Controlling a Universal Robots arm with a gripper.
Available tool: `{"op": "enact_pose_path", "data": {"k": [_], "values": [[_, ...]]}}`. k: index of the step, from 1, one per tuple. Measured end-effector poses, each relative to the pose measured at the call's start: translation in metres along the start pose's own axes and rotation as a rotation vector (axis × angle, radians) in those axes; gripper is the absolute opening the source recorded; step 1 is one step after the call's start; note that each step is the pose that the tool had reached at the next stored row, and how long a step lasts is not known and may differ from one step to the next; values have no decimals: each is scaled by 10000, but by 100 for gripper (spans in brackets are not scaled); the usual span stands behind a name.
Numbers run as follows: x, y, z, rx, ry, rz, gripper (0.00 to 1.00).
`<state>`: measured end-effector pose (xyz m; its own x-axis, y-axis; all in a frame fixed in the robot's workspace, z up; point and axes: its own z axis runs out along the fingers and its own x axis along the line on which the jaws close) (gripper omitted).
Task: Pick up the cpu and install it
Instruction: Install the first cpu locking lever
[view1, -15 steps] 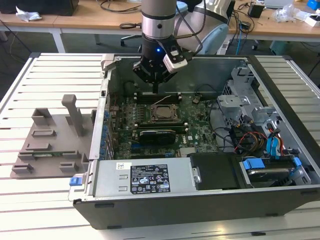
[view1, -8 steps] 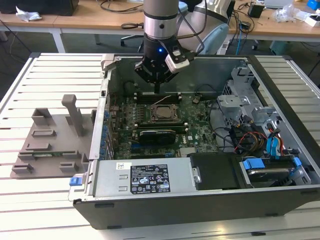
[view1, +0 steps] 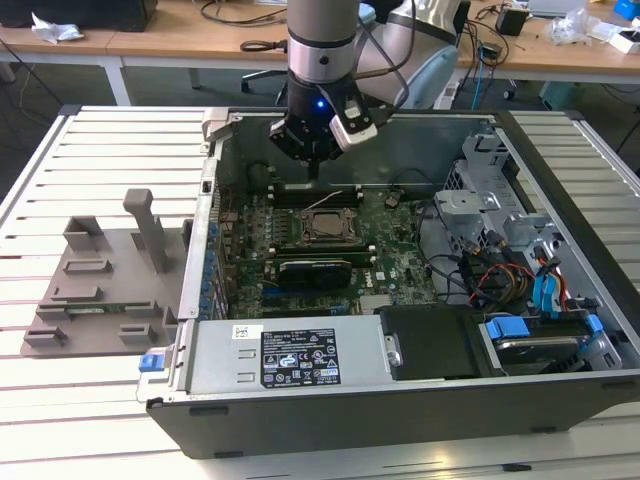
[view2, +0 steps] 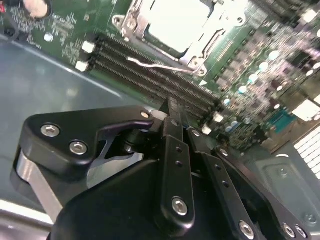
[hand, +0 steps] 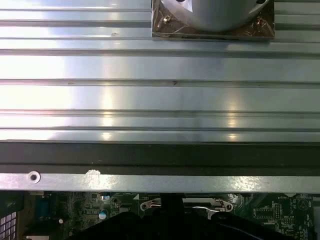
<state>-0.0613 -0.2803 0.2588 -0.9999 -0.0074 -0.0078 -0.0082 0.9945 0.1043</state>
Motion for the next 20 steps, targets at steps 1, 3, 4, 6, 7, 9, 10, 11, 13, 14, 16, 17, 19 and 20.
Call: {"op": "enact_pose_path", "data": {"k": [1, 3, 4, 6, 7, 9, 10, 11, 13, 14, 16, 17, 19, 20], "values": [[0, -11, -1, -125, -1, 2, 11], [0, -20, -1, -198, -4, 3, 11], [1, -20, -1, -198, -3, 4, 11], [0, -21, -2, -197, -3, 2, 11], [1, -21, -1, -197, -2, 3, 11], [1, -22, 3, -199, -3, 3, 11], [1, -22, 6, -199, -2, 3, 11], [1, -22, 8, -199, -2, 3, 11], [1, -22, 10, -198, -1, 3, 11], [1, -23, 12, -200, -3, 2, 11], [2, -24, 23, -200, -3, 1, 11], [2, -25, 31, -200, -3, 2, 11], [2, -26, 42, -200, -2, 3, 11], [2, -27, 44, -198, -1, 2, 11]]}}
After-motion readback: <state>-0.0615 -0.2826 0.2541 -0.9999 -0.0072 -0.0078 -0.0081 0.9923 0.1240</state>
